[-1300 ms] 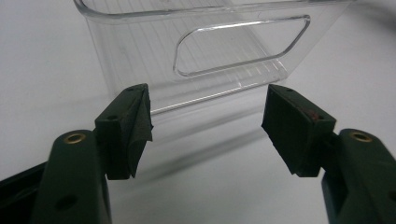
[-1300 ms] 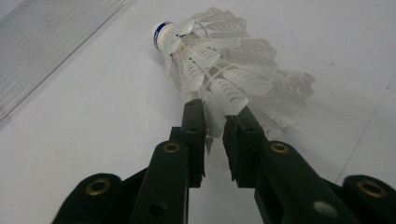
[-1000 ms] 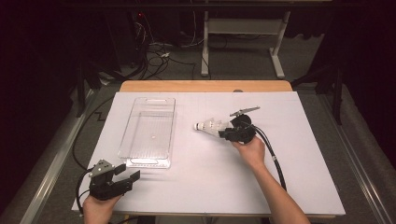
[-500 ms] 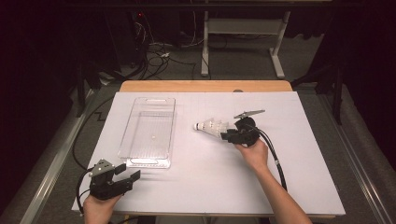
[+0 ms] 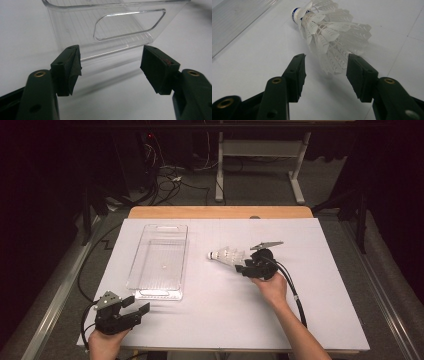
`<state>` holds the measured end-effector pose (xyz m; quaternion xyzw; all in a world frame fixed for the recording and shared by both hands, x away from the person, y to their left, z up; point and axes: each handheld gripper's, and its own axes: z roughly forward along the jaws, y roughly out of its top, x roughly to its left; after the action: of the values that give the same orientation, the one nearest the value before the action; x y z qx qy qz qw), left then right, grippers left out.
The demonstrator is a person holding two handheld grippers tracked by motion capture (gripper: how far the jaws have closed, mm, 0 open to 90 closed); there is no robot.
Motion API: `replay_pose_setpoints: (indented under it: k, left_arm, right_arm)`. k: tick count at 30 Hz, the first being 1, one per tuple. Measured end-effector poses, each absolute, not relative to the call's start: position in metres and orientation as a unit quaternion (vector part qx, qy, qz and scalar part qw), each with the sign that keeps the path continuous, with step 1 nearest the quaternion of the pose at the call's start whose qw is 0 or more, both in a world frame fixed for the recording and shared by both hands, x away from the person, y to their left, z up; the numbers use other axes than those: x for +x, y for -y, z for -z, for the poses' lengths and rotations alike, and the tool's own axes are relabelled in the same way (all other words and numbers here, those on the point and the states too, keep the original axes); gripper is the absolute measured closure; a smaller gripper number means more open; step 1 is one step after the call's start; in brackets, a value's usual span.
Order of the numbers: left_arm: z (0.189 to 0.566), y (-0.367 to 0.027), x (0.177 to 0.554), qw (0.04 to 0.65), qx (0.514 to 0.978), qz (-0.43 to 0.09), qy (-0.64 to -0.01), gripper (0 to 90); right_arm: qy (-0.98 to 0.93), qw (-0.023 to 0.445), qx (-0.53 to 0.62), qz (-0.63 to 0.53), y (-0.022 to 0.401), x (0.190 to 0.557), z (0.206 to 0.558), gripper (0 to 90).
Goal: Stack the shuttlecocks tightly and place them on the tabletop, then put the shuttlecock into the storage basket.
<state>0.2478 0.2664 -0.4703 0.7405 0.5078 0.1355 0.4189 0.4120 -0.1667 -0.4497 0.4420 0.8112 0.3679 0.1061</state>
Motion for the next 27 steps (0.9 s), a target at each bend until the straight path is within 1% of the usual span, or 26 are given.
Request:
replay_pose_setpoints:
  k: [4, 11, 14, 27]
  left_arm:
    - [0.470, -0.266, 0.248, 0.419, 0.741, -0.136, -0.507, 33.3]
    - [0.470, -0.266, 0.249, 0.420, 0.740, -0.133, -0.508, 33.3]
    - [0.470, -0.265, 0.249, 0.419, 0.742, -0.136, -0.506, 33.2]
    - [0.469, -0.261, 0.250, 0.412, 0.746, -0.139, -0.503, 33.3]
  right_arm:
    - [-0.814, 0.124, 0.432, -0.369, 0.164, 0.410, 0.451, 44.7]
    - [-0.817, 0.134, 0.424, -0.367, 0.163, 0.408, 0.452, 42.1]
    - [-0.814, 0.131, 0.428, -0.369, 0.163, 0.408, 0.453, 41.6]
    - [-0.814, 0.149, 0.414, -0.379, 0.155, 0.409, 0.456, 41.1]
